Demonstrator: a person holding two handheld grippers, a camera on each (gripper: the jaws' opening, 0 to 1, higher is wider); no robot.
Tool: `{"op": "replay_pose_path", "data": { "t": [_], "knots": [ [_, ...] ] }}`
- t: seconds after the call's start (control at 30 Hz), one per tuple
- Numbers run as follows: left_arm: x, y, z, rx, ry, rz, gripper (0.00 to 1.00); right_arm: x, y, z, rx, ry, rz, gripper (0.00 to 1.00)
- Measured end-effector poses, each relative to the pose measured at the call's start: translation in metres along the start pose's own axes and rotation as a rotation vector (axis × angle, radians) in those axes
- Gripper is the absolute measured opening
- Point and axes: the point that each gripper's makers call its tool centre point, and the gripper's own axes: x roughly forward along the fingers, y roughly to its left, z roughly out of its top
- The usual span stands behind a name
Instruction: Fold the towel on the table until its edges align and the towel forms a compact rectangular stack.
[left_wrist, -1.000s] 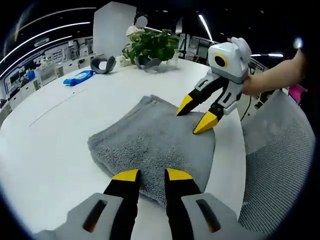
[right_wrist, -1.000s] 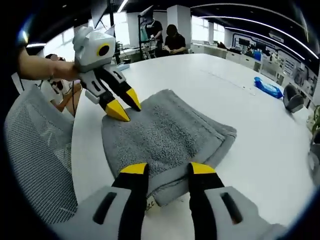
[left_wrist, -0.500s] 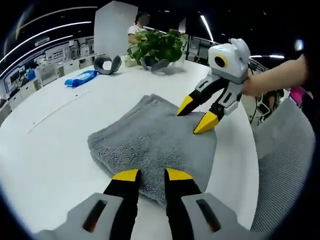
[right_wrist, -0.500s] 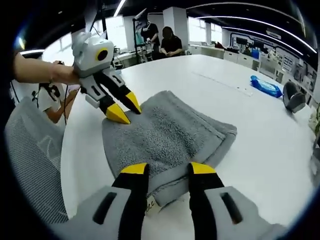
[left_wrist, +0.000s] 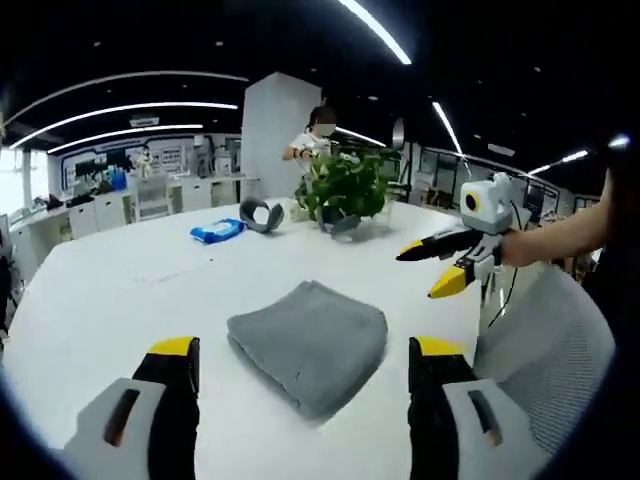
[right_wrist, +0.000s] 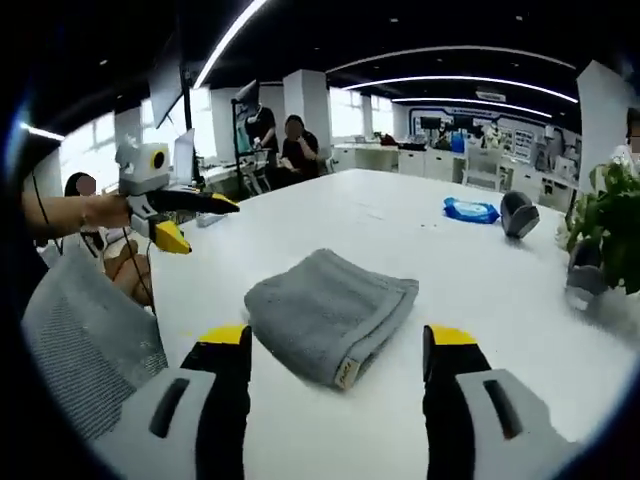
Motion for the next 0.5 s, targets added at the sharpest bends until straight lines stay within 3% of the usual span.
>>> {"op": "replay_pose_path", "data": {
  "t": [0.1, 0.2, 0.27, 0.33, 0.4, 0.5],
  "knots": [
    [-0.031, -0.003, 0.001, 0.014, -0.009, 0.075, 0.99, -0.023, 0.004, -0.002, -0.055, 0.0, -0.034, 1.0],
    [-0.053, -0.008, 0.0, -0.015, -0.024, 0.13, 0.99, -0.044, 0.008, -0.006, -0.058, 0.006, -0.046, 0.99],
    [-0.064, -0.01, -0.002, -0.036, -0.05, 0.169, 0.99, -0.056, 0.01, -0.002, -0.078, -0.042, -0.053, 0.99],
    [-0.069, -0.011, -0.005, -0.054, -0.078, 0.203, 0.99, -0.064, 0.011, -0.004, -0.041, -0.055, -0.072, 0.99],
    [-0.069, -0.017, -0.014, -0.074, -0.06, 0.202, 0.99, -0.072, 0.012, -0.009, 0.008, -0.076, -0.11, 0.99],
    [-0.065, -0.024, -0.022, -0.088, -0.048, 0.209, 0.99, -0.075, 0.02, -0.017, 0.009, -0.086, -0.143, 0.99]
  ]
}}
